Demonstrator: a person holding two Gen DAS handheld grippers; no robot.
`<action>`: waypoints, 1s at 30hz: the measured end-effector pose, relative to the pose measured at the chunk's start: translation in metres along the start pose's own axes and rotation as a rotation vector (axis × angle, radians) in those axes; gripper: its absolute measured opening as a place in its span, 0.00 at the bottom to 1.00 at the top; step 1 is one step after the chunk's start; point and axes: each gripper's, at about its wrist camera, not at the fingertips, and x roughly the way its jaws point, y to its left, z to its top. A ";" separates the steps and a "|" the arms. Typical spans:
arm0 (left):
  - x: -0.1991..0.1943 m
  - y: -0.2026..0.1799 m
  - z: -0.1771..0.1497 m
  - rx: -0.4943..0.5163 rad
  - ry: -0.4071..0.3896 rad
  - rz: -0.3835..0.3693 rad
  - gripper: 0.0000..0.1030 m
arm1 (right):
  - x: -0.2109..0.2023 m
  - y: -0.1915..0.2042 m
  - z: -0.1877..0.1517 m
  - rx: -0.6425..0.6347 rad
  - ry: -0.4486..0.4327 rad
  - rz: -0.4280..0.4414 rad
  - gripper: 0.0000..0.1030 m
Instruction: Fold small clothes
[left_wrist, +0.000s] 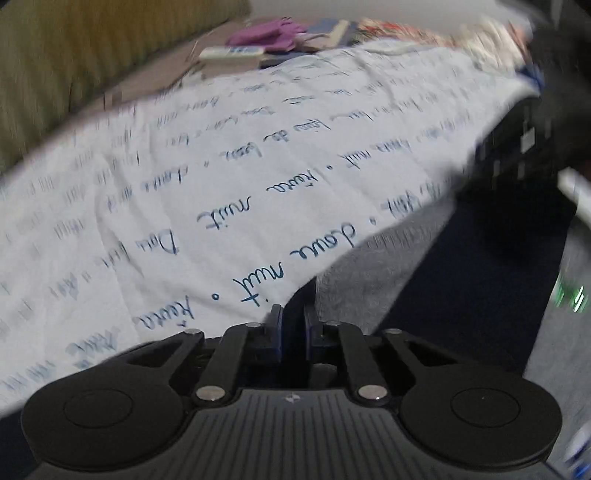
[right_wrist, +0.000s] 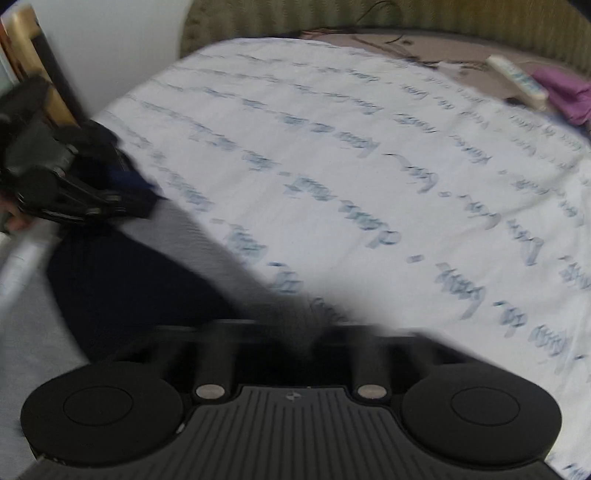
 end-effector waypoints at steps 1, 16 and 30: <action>-0.004 -0.005 -0.002 0.013 -0.006 0.011 0.07 | -0.006 0.006 -0.002 -0.025 -0.017 -0.009 0.14; -0.067 0.008 -0.060 -0.111 -0.276 0.177 0.09 | -0.064 -0.023 -0.055 0.205 -0.353 -0.091 0.51; 0.014 -0.029 0.001 0.201 -0.126 0.064 0.66 | -0.056 -0.048 -0.041 0.250 -0.287 -0.130 0.66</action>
